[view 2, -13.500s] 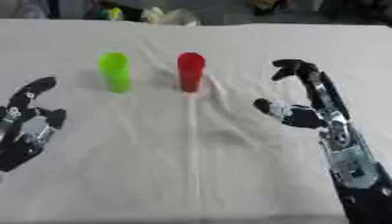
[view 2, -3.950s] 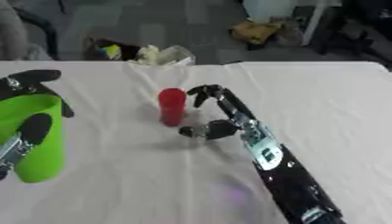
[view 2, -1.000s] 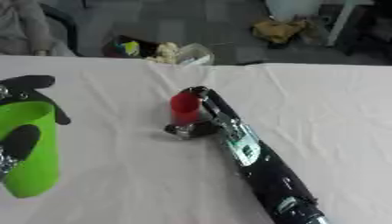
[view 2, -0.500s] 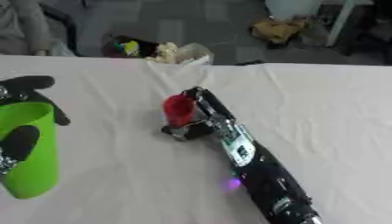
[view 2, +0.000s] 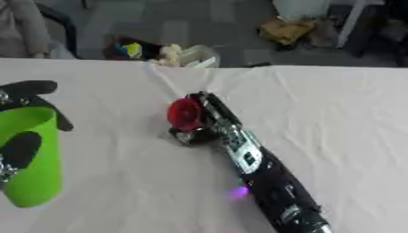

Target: Pour the contents of one cup into another cup.

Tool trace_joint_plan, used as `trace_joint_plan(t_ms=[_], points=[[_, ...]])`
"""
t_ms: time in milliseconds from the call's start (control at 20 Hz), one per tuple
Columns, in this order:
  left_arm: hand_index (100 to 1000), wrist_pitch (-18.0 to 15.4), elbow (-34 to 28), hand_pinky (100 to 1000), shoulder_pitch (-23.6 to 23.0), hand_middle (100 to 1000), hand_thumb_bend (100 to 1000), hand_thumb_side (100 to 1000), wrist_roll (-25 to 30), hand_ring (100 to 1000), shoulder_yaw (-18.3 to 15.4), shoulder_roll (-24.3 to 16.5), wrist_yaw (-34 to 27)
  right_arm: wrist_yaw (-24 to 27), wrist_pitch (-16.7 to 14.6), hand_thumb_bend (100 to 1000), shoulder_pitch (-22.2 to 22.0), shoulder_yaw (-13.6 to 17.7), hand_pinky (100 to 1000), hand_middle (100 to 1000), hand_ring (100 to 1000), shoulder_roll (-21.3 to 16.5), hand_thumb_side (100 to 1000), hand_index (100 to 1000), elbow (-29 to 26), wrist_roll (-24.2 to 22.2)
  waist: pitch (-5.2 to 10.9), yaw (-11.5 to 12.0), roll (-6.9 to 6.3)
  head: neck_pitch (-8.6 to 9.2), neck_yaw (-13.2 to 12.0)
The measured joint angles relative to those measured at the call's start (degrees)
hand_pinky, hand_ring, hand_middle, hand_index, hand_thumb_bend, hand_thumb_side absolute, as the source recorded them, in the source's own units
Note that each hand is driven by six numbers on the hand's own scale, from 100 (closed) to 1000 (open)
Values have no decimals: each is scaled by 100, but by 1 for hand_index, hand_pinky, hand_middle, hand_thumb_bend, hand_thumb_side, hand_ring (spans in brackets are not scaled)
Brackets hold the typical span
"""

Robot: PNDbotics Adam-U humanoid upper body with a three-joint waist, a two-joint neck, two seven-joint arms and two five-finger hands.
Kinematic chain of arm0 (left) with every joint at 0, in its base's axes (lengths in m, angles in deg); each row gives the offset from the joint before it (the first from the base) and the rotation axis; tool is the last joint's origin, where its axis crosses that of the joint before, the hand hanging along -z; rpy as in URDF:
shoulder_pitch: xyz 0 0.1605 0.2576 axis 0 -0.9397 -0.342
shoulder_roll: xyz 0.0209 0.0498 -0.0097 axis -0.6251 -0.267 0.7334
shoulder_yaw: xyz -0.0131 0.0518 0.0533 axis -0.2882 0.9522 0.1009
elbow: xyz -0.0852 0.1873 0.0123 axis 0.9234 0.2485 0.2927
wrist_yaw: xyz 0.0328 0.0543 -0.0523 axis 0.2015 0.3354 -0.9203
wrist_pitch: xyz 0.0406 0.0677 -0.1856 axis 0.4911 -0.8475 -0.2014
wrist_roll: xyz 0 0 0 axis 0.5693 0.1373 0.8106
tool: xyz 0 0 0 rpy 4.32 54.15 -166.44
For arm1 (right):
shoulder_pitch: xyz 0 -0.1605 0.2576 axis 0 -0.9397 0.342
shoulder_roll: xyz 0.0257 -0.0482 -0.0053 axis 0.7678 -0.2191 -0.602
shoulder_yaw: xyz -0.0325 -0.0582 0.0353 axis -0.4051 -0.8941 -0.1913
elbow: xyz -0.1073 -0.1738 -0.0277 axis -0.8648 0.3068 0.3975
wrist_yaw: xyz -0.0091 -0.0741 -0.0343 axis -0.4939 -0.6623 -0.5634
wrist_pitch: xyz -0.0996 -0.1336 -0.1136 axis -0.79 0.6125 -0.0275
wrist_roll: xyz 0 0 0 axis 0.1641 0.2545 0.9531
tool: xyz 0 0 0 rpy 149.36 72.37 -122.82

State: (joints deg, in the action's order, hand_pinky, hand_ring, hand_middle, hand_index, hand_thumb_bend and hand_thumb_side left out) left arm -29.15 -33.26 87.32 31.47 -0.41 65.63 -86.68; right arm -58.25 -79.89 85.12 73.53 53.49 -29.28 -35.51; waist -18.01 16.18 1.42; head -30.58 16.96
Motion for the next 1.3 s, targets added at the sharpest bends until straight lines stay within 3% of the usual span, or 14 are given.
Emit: trace_joint_plan(t_ms=[650, 1150, 1300], points=[[879, -37, -1, 100, -294, 592, 100, 469, -32, 662, -20, -203, 149, 358, 55, 100, -251, -2, 465, 119, 145, -491, 100, 392, -247, -53, 127, -419, 33, -9, -65], [870, 96, -1, 100, -666, 595, 100, 451, 48, 670, 28, -494, 393, 457, -45, 100, -363, -41, 469, 125, 148, -1053, 100, 402, -581, -47, 310, -1047, 364, -76, -77], [851, 151, 4, 100, -732, 594, 100, 436, 77, 671, 72, -557, 500, 493, -90, 100, -357, -77, 470, 128, 152, -1159, 100, 406, -700, -62, 339, -1180, 403, -109, -117]])
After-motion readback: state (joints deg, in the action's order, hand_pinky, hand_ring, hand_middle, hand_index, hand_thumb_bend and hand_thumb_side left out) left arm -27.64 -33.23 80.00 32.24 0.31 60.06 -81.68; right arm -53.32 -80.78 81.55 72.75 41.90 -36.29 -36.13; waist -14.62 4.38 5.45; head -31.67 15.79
